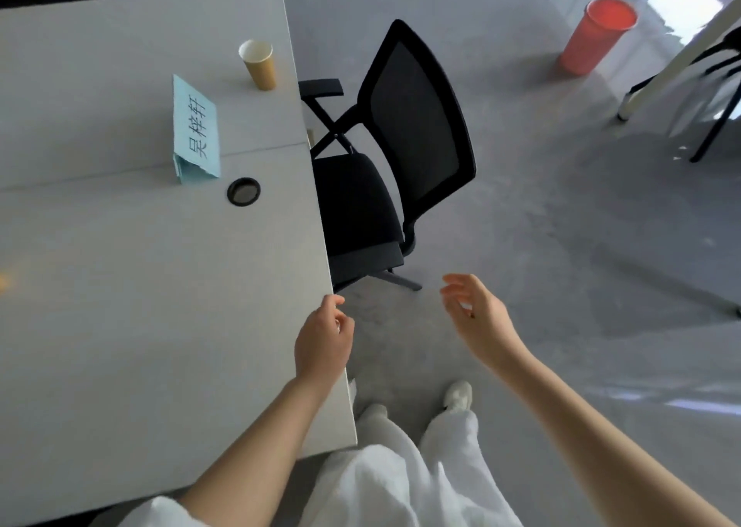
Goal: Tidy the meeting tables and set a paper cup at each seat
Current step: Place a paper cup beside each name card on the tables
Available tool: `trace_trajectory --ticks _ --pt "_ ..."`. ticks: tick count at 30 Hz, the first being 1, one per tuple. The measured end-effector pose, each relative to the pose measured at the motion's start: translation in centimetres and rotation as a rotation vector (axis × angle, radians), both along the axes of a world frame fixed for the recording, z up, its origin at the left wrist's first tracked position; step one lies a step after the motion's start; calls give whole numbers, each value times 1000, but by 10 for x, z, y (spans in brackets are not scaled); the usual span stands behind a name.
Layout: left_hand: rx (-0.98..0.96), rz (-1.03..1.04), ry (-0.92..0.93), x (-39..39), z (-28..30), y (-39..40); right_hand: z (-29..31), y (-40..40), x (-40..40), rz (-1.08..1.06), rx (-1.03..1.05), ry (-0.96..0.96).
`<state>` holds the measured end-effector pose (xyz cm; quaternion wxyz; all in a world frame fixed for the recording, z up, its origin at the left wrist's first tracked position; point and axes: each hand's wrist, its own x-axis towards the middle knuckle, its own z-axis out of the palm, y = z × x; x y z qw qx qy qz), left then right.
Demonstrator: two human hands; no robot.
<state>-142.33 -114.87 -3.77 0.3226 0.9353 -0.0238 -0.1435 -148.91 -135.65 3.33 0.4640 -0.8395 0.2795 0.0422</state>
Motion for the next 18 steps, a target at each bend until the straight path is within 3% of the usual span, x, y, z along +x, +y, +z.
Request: trace_trajectory --ticks 5,13,18 --pt "47 43 -10 18 -9 -63 -5 -78 35 92 30 15" --pt "15 451 103 14 3 -183 13 -196 105 395 17 -20" --pt "7 523 83 33 12 -231 25 -240 167 496 28 -75"
